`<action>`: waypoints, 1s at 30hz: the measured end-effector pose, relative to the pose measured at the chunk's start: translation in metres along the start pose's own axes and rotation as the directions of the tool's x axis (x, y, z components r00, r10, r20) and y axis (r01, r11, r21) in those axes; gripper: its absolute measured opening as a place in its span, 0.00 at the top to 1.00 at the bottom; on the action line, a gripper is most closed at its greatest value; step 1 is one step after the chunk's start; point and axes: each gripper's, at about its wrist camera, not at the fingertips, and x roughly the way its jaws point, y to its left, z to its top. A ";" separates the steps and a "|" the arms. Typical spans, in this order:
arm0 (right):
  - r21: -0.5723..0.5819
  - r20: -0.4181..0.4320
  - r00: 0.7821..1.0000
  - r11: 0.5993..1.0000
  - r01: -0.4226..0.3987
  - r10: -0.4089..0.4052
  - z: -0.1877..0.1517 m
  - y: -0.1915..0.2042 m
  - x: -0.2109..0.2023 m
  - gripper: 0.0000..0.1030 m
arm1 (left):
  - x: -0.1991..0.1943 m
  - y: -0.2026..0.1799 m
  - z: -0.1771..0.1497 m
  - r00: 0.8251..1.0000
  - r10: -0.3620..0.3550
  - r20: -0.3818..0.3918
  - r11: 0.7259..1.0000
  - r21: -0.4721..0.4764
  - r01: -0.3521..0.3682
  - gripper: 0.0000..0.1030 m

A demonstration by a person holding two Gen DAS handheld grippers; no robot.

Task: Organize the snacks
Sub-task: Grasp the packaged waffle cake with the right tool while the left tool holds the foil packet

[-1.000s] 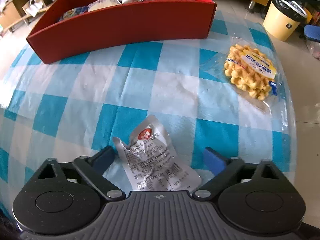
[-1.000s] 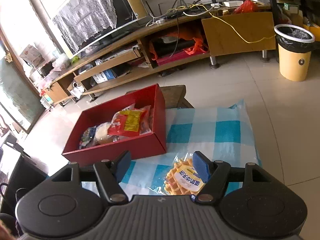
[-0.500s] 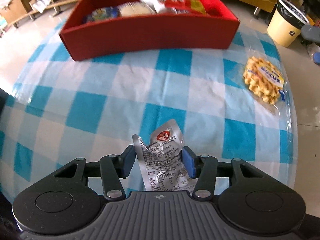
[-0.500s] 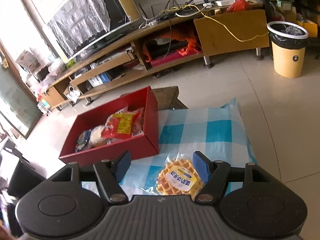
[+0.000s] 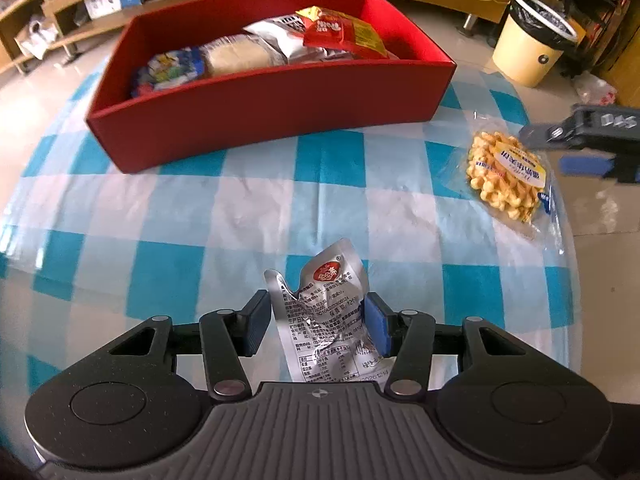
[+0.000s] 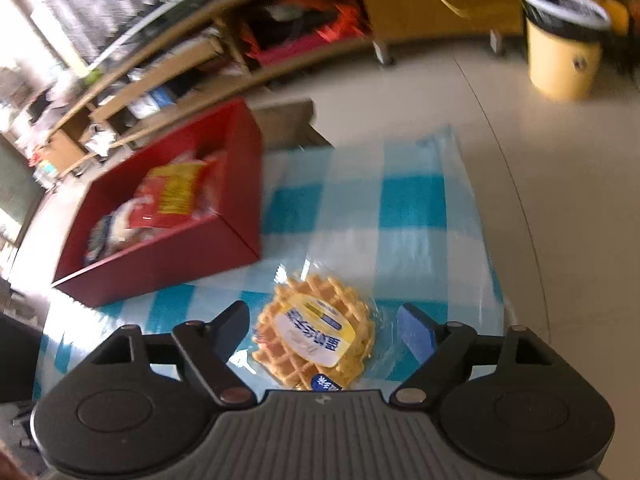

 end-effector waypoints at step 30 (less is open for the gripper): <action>-0.286 -0.007 0.999 0.957 0.041 -0.045 -0.037 0.064 0.031 0.31 | 0.010 0.007 -0.002 0.998 -0.061 -0.031 0.998 -0.002 0.061 0.43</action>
